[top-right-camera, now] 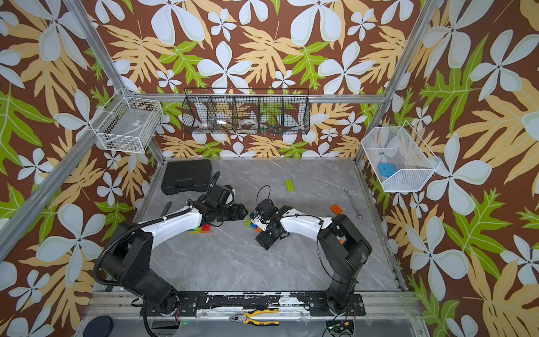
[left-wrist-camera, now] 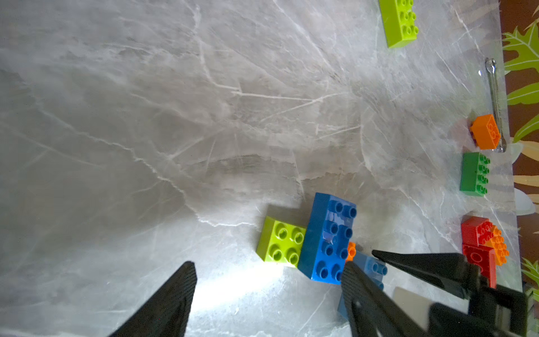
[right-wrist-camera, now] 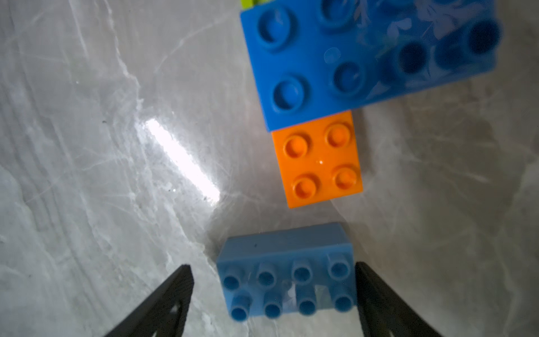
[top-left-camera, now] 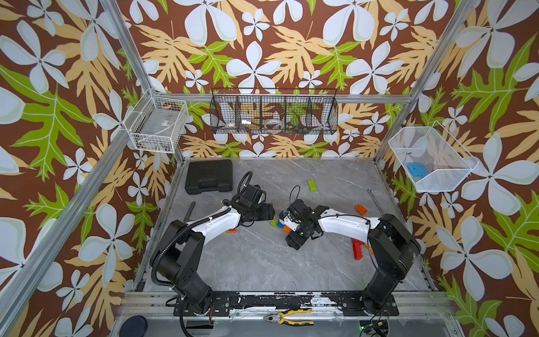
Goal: Assemble a rectangle with lego
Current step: Pick up the lego brick from the center of the board.
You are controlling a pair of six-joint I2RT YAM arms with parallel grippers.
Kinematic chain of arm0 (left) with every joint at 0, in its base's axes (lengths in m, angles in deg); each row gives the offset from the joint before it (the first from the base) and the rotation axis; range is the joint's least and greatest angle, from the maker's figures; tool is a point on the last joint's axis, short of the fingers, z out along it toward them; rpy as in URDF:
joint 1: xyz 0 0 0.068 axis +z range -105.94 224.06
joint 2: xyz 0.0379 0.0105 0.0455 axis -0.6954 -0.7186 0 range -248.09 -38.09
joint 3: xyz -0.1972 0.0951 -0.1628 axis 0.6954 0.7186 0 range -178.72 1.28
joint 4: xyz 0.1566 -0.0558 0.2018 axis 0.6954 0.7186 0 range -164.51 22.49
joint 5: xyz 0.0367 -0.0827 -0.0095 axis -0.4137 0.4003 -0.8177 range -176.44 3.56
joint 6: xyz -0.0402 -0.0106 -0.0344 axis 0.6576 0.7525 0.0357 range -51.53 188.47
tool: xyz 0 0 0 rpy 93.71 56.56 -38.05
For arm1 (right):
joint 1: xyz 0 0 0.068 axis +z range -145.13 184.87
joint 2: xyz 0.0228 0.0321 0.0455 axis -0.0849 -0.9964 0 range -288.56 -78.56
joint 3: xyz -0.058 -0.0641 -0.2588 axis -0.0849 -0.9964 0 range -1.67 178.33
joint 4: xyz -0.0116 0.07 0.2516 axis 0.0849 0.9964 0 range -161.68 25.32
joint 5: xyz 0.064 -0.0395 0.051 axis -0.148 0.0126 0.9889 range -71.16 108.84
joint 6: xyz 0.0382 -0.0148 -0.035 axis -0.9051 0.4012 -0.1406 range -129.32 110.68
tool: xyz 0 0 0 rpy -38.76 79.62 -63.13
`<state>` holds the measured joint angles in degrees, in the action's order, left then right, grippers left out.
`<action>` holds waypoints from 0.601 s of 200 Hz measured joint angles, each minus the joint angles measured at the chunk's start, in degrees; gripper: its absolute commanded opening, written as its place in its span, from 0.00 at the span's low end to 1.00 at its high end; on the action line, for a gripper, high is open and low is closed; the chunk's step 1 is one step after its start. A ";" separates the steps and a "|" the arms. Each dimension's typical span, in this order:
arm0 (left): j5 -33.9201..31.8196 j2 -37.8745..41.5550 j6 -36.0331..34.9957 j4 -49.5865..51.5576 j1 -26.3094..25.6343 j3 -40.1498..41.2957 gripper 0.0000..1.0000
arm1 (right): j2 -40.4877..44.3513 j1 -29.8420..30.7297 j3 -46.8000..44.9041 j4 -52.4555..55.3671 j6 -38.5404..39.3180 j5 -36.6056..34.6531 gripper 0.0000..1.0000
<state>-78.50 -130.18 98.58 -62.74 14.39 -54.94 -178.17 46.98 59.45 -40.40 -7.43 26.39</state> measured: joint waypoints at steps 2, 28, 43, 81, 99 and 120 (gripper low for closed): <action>-0.02 0.13 0.00 -0.02 0.07 0.11 0.80 | 0.13 0.02 -0.04 0.00 -0.04 0.02 0.77; -0.17 1.38 0.02 0.00 1.11 1.14 0.80 | 0.04 0.31 -0.11 -0.02 -0.46 0.09 0.69; -0.15 1.90 0.02 0.00 1.46 1.44 0.79 | -0.79 0.39 0.15 0.04 -1.07 -0.02 0.63; -0.15 2.95 0.00 0.07 1.81 1.92 0.79 | -1.62 0.39 1.11 0.39 -1.75 -0.63 0.69; -0.15 3.32 0.00 0.00 1.95 2.21 0.79 | -1.73 0.42 1.36 0.42 -2.01 -1.64 0.72; -0.15 3.65 0.00 0.04 2.16 2.54 0.79 | -2.21 0.50 1.68 0.31 -2.47 -1.66 0.73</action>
<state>-78.65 -126.53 98.58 -62.70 16.55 -52.41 -180.38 47.48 61.14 -40.09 -9.90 24.73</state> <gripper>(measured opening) 0.794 0.726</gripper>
